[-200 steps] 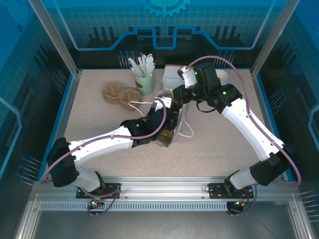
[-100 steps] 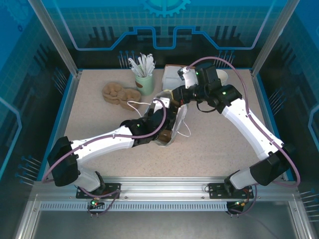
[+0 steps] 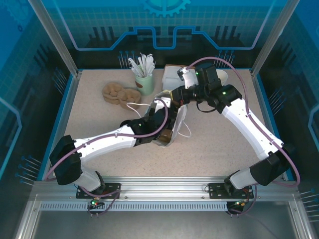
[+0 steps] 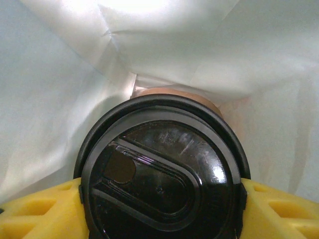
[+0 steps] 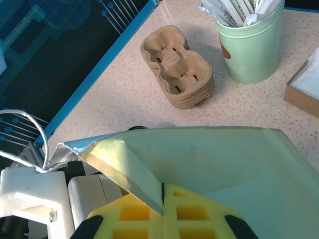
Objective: Pack the takeout coffee
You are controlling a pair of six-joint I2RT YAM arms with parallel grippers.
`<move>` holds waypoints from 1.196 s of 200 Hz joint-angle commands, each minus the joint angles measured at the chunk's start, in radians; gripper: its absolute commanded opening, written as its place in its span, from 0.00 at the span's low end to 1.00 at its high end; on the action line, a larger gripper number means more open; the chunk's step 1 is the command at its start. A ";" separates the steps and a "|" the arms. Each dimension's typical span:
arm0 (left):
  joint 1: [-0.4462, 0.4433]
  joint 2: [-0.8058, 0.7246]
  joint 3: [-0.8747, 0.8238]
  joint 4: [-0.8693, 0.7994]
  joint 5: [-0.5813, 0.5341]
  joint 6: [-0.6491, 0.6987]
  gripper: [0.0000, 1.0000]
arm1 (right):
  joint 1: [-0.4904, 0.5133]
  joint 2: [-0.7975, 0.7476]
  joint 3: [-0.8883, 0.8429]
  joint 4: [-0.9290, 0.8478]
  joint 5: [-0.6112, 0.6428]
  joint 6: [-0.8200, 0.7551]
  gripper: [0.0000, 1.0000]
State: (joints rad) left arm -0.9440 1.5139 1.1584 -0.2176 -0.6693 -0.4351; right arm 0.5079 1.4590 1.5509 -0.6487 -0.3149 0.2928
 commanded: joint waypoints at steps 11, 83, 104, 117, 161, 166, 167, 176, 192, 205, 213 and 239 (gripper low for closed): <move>0.014 -0.009 0.028 0.057 -0.018 0.035 0.66 | -0.012 0.005 0.002 0.007 -0.056 0.017 0.00; 0.026 0.011 0.026 0.072 -0.013 0.040 0.67 | -0.022 0.020 0.020 0.004 -0.082 0.024 0.00; 0.028 0.017 0.033 0.055 -0.013 0.040 0.66 | -0.022 0.023 0.023 -0.001 -0.082 0.019 0.00; 0.028 0.020 0.038 0.042 -0.014 0.041 0.66 | -0.022 0.023 0.026 -0.004 -0.080 0.017 0.00; 0.029 0.023 0.040 0.004 -0.015 0.031 0.66 | -0.022 0.023 0.028 -0.007 -0.075 0.008 0.00; 0.028 0.023 0.040 0.003 -0.015 0.029 0.66 | -0.022 0.023 0.029 -0.006 -0.075 0.009 0.00; 0.029 0.024 0.039 0.002 -0.014 0.029 0.66 | -0.022 0.023 0.028 -0.006 -0.075 0.009 0.00; 0.029 0.024 0.038 -0.002 -0.013 0.026 0.66 | -0.021 0.024 0.031 -0.006 -0.075 0.008 0.00; 0.029 0.027 0.042 -0.017 -0.011 0.018 0.66 | -0.023 0.025 0.031 -0.005 -0.074 0.006 0.00; 0.028 0.033 0.046 -0.032 -0.004 0.015 0.66 | -0.022 0.024 0.033 -0.005 -0.075 0.003 0.00; 0.028 0.035 0.052 -0.050 -0.003 0.010 0.66 | -0.022 0.026 0.034 -0.006 -0.074 0.002 0.00; 0.028 0.021 0.045 -0.087 0.004 0.002 0.66 | -0.021 0.029 0.039 -0.003 -0.071 -0.001 0.00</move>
State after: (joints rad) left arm -0.9199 1.5318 1.1778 -0.2481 -0.6674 -0.4202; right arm 0.4896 1.4780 1.5524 -0.6437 -0.3531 0.3065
